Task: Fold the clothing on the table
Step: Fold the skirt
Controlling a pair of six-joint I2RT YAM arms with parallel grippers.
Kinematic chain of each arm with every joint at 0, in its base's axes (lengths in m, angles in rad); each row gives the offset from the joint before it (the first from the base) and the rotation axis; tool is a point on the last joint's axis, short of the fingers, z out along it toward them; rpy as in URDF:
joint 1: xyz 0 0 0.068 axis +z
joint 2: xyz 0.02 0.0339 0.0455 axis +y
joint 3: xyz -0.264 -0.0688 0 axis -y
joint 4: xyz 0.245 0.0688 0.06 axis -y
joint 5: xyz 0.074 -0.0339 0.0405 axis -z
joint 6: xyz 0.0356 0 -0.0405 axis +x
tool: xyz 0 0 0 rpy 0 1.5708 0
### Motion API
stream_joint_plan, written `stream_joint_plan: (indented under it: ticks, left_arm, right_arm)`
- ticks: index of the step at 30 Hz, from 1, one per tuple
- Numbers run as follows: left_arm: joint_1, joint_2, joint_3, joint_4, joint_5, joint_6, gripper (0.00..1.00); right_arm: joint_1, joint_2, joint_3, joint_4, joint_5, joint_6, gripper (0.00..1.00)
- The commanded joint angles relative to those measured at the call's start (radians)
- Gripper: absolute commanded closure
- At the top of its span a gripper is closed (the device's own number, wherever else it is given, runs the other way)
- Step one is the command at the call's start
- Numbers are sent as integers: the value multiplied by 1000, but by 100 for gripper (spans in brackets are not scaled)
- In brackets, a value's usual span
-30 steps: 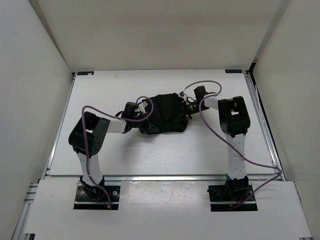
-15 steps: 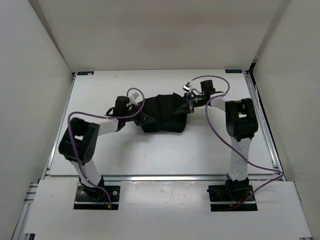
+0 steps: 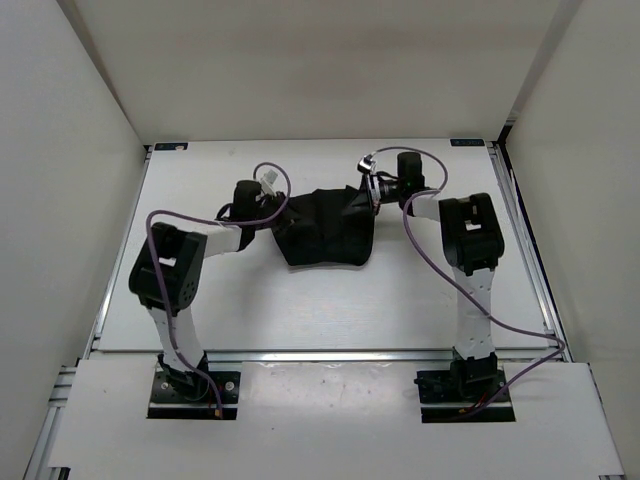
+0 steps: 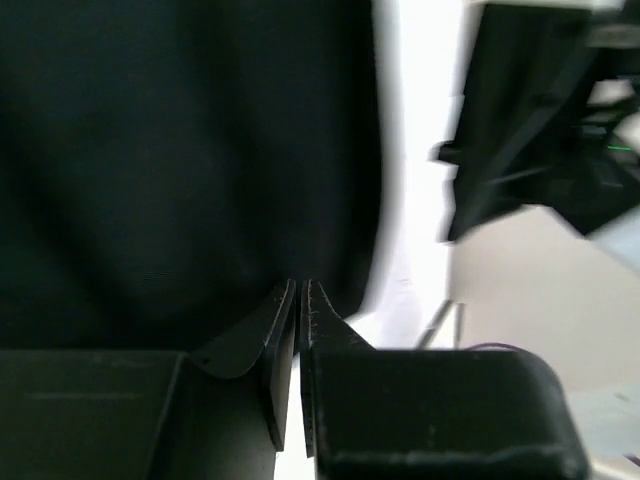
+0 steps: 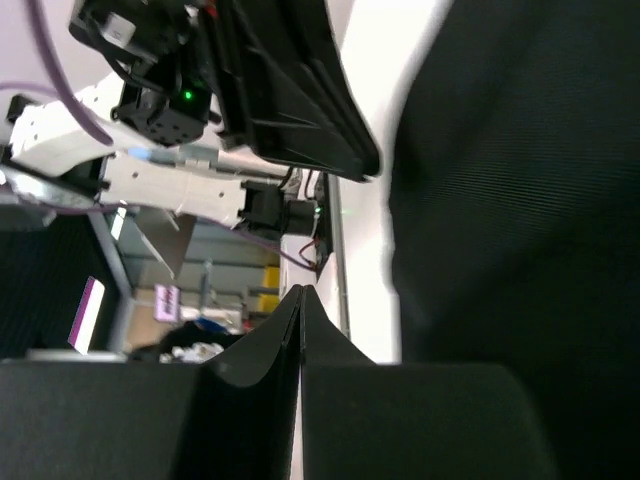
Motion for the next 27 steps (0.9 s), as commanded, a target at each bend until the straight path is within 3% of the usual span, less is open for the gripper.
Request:
stream_joint_plan:
  ticks: [1,6,11,19,21,25,26,27]
  left_arm:
    - [8,46,2,-60,-8,52,83]
    - [8,126,36,-138,-20,75,84]
    - [20,106,46,-137,-40,60,84]
    - [-34,-57,220,-172,-101,147,73]
    - [-55,-61,282,-233,-109,190,78]
    - [-103,-17,347,-351,-108,291,98]
    - [-107,-6,353,-363,-89,305,100]
    - [-121,9,356,-370,-95,298,100]
  right_arm:
    - [-5,92,35,-26,34,20,100]
    - [4,163,63,-89,38,-35,100]
    - [4,183,71,-161,52,-79,100]
    - [-56,19,60,190,-24,206,100]
    - [-80,22,100,178,-57,199,100]
    - [-90,16,209,-88,-170,-63,100]
    - [-87,-6,198,-245,-144,-218,100]
    - [-81,-21,236,-589,-27,-494,100]
